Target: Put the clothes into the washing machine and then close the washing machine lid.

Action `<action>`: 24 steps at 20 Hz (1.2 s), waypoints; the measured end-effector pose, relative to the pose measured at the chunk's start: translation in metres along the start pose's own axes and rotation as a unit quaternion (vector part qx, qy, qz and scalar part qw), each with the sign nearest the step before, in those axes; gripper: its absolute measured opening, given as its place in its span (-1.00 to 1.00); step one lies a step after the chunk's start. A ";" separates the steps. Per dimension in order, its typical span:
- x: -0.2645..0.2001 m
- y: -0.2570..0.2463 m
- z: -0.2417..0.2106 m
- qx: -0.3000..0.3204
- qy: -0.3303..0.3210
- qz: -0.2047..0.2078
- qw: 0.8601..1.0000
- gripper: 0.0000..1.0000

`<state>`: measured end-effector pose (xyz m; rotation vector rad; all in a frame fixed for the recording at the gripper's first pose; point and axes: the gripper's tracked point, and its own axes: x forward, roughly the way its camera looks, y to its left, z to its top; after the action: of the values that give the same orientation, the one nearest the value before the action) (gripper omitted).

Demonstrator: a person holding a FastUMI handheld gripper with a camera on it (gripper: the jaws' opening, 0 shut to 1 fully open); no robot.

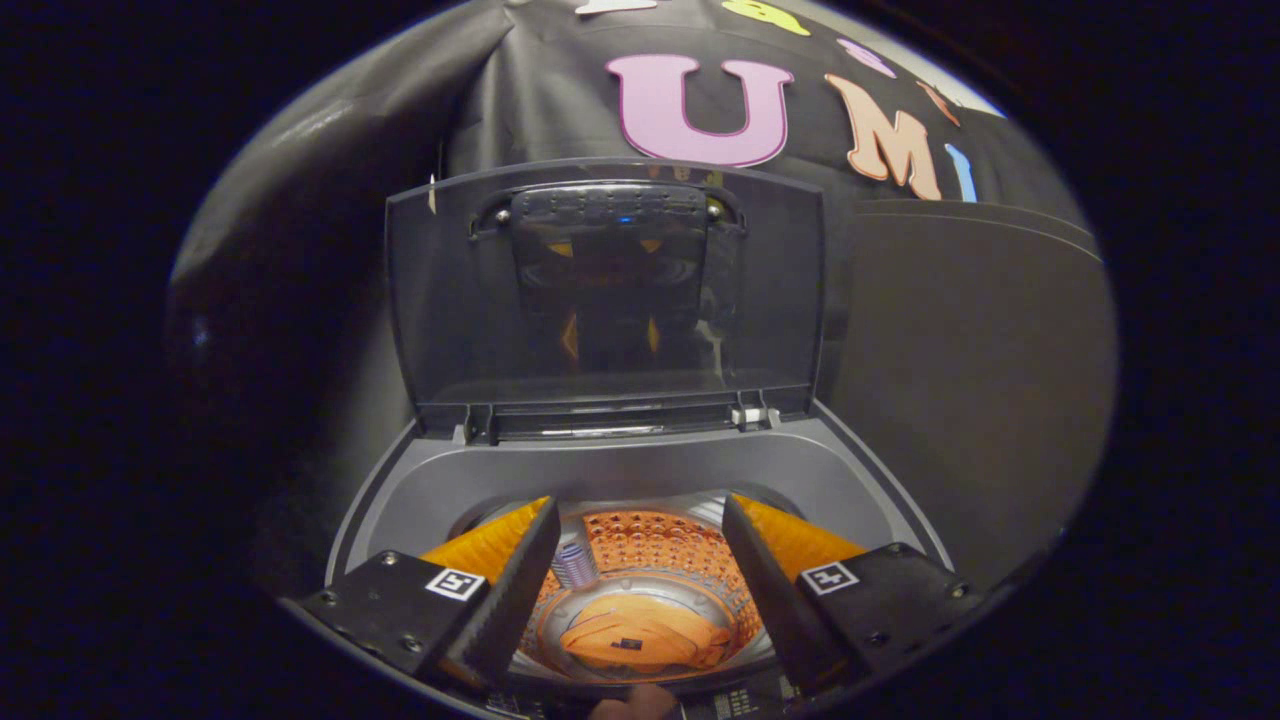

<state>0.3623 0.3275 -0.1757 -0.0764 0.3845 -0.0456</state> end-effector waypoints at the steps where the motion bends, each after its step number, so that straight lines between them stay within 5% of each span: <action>1: -0.001 0.003 0.001 -0.007 -0.004 0.006 1.000 0.98; 7: -0.018 0.004 0.028 -0.014 -0.031 0.009 0.999 0.95; 16: -0.065 -0.002 0.161 0.000 -0.137 -0.001 0.991 0.93; 24: -0.052 -0.003 0.261 0.026 -0.201 -0.001 0.979 0.92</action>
<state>0.4121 0.3443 0.0856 -0.0325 -0.0224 -0.0409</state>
